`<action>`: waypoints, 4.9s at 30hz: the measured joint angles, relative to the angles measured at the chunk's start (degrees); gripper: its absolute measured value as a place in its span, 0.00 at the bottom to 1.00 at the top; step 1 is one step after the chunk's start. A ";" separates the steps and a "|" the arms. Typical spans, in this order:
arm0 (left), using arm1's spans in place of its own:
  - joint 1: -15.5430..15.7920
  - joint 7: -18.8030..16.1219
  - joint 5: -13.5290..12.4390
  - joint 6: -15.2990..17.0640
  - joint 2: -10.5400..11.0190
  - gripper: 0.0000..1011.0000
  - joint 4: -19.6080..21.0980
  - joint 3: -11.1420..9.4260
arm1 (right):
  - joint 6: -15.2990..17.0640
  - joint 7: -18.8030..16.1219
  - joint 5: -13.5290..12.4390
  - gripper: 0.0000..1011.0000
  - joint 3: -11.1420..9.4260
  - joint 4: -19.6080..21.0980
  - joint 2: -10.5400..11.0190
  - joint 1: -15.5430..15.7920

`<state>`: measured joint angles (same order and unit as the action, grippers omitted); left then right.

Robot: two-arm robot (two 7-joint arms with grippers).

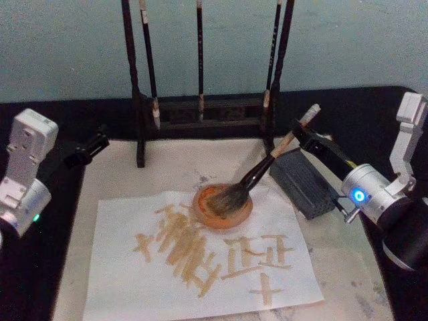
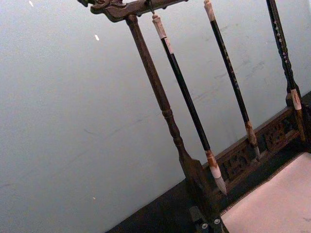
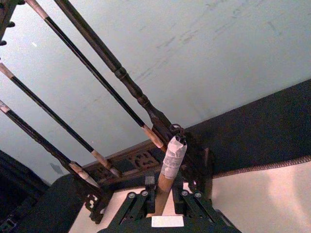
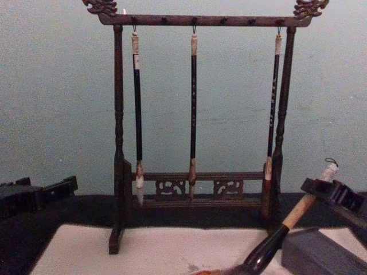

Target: Pick up the brush from the inkstone, write on the paper, then place the brush back to its original position.

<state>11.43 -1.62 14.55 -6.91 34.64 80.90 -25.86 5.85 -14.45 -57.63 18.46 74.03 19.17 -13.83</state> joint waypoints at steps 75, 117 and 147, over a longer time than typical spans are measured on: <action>0.00 0.00 0.00 0.00 0.00 0.99 0.00 0.00 | -0.64 4.24 2.44 0.21 -2.62 2.65 -0.58 4.34; 0.00 0.00 0.00 0.00 0.00 0.99 0.00 0.00 | 2.29 7.65 7.06 0.99 -2.37 8.43 1.99 6.70; 0.00 0.00 0.00 0.00 0.00 0.99 0.00 0.00 | 7.81 12.77 10.70 0.99 -3.22 10.81 0.96 7.75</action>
<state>11.43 -1.62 14.55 -6.91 34.65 80.90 -25.86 13.66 -1.68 -46.93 15.24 84.84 20.13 -6.08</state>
